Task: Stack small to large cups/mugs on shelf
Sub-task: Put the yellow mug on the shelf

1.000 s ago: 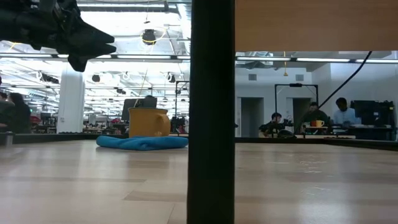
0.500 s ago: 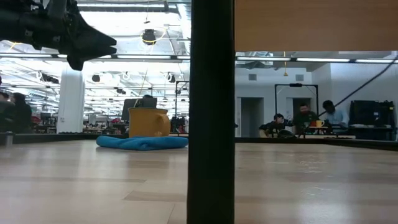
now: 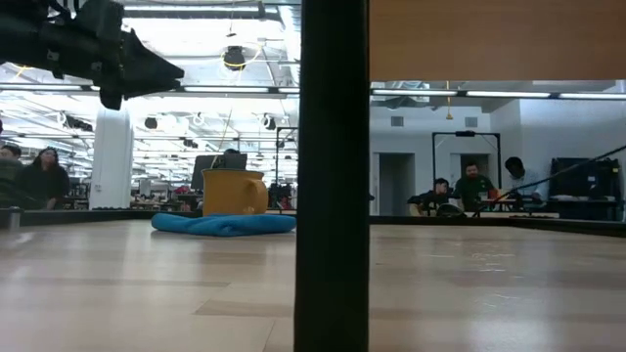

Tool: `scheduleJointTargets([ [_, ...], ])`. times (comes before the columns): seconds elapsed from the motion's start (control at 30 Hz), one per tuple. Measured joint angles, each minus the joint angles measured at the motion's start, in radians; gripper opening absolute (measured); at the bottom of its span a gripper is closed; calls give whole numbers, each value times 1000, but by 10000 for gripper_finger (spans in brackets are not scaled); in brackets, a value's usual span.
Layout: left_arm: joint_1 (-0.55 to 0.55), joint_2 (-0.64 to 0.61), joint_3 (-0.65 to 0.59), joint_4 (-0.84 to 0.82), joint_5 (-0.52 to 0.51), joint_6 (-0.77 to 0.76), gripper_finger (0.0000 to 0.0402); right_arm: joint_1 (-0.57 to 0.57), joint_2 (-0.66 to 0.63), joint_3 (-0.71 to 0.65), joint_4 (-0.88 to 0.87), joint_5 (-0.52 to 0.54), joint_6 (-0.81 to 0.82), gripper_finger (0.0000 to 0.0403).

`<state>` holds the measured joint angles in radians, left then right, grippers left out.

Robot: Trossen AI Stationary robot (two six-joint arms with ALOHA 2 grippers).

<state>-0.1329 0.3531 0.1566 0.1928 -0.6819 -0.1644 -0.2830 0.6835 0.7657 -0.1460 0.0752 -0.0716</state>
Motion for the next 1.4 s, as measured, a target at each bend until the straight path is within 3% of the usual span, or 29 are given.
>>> scheduleJointTargets([
  [0.27,0,0,0,8,-77,2,137,-51,-156,-320,282,0,98,155],
  [0.53,20,0,0,60,-85,-12,137,-72,-255,-471,448,0,101,155],
  [0.8,98,40,25,114,163,-41,137,-76,-294,-502,448,4,97,155],
  [1.07,173,240,136,63,275,-51,137,-115,-293,-507,447,7,71,155],
  [1.27,286,368,270,-159,290,-121,137,-126,-293,-507,447,8,71,155],
  [1.4,386,435,376,-311,372,-132,137,-126,-292,-506,447,8,71,155],
])
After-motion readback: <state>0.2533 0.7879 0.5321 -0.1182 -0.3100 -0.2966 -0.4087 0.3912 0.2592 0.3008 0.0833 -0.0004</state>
